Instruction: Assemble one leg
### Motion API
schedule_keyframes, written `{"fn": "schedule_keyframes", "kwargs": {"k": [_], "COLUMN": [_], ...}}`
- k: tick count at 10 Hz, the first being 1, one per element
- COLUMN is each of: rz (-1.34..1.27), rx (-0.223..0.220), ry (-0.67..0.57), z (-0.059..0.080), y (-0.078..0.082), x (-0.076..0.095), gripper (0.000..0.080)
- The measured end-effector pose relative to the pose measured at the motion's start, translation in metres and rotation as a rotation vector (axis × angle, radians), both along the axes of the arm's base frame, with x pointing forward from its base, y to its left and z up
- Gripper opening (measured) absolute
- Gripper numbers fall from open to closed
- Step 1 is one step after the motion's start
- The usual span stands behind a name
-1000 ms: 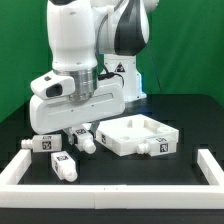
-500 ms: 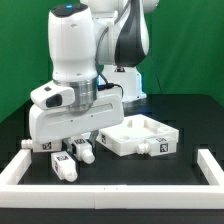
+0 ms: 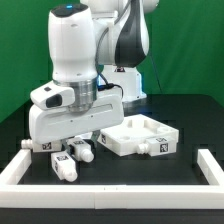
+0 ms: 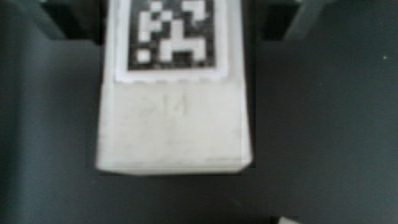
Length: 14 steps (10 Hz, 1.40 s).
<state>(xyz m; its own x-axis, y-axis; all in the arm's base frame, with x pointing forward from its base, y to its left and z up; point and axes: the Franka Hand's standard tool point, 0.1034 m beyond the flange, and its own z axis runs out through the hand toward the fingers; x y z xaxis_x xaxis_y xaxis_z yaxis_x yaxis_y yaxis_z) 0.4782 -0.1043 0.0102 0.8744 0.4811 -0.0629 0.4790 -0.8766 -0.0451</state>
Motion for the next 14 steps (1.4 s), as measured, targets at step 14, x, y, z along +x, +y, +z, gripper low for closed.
{"fn": "schedule_keyframes", "kwargs": {"k": [14], "rz": [0.028], "rx": [-0.006], "ry": [-0.078], "z": [0.048], "y": [0.155], "x": [0.006], "gripper": [0.0649]}}
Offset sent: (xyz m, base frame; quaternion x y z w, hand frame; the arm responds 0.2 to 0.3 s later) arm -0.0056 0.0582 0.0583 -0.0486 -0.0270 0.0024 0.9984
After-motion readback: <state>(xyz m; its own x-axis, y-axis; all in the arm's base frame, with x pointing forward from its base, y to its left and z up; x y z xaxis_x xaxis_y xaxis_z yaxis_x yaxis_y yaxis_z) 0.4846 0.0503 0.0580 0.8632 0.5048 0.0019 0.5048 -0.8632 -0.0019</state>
